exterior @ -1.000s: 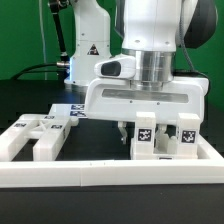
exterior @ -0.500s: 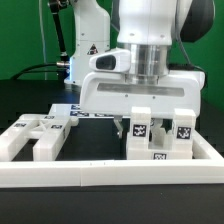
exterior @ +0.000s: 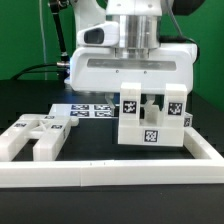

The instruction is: Assemble chair

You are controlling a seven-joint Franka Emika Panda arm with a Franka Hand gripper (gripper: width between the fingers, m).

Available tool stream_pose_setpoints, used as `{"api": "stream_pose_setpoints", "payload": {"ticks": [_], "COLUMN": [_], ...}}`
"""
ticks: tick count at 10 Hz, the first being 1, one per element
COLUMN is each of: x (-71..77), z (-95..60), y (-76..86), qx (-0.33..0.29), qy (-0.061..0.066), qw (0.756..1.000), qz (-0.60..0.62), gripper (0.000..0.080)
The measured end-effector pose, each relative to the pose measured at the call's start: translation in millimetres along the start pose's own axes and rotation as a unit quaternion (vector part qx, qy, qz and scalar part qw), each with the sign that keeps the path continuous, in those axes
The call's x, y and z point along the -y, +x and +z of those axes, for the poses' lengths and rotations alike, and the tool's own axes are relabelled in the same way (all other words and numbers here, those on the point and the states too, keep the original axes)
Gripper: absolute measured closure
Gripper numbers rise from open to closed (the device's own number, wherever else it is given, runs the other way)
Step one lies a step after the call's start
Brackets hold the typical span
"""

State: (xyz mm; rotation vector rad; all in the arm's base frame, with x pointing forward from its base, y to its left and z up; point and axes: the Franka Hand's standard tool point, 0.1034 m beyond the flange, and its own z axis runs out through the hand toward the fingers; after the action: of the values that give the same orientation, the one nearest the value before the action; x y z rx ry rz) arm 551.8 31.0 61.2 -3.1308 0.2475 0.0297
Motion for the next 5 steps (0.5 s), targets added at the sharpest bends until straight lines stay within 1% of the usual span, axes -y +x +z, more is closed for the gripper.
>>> {"api": "stream_pose_setpoints", "payload": {"ticks": [2, 3, 4, 5], "x": [-2.7, -7.9, -11.6, -14.0], "z": [-0.1, 0.7, -5.6, -13.2], "y": [-8.1, -16.6, -20.9, -21.6], "qx": [0.068, 0.115, 0.155, 0.180], "qy": [0.003, 0.003, 0.004, 0.008], "qw": [0.998, 0.993, 0.988, 0.983], "qz": [0.006, 0.012, 0.014, 0.018], "gripper": [0.0466, 0.0466, 0.0466, 0.0466]}}
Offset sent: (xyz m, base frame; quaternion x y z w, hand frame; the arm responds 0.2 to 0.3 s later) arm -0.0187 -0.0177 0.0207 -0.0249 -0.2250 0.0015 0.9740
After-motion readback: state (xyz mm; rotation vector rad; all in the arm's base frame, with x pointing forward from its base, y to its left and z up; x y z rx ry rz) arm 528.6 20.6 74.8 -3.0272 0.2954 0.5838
